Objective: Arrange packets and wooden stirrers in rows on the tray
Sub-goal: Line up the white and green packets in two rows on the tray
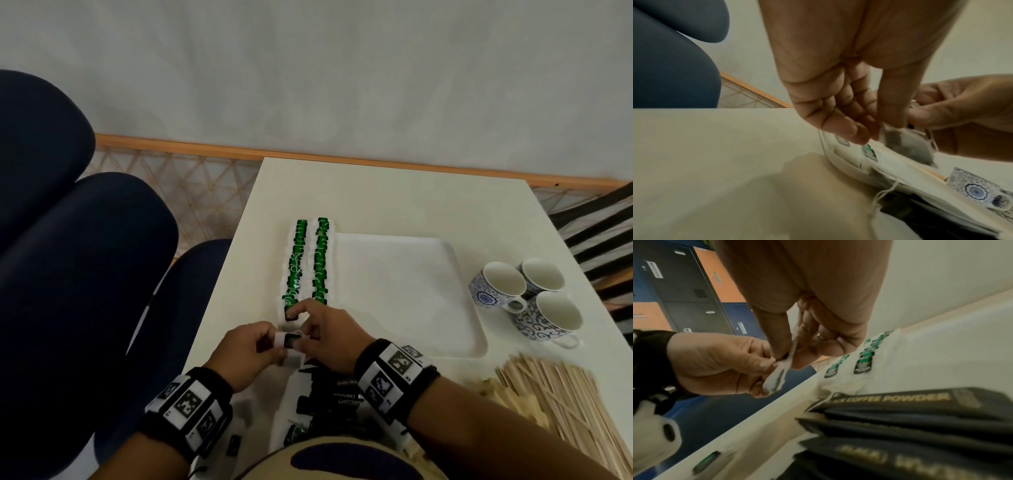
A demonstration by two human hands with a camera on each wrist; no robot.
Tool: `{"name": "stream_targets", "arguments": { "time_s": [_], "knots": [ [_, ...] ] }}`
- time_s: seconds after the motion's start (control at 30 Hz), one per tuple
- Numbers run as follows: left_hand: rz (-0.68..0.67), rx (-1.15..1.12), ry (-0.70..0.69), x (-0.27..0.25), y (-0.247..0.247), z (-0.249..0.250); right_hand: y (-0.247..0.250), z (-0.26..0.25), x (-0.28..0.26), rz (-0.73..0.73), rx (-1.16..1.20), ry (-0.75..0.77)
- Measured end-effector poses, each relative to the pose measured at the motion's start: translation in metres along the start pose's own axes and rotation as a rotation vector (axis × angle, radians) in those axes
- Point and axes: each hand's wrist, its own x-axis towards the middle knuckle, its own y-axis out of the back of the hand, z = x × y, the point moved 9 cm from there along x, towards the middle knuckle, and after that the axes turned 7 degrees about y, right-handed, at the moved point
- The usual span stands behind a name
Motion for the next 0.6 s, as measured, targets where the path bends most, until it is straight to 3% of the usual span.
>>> {"name": "stream_targets", "arguments": {
  "time_s": [0.17, 0.6],
  "knots": [
    [0.107, 0.026, 0.093, 0.021, 0.014, -0.005, 0.038, 0.033, -0.001, 0.081, -0.219, -0.105],
    [0.117, 0.057, 0.073, 0.052, 0.002, 0.005, 0.022, 0.053, -0.006, -0.102, -0.296, -0.133]
  ]
}}
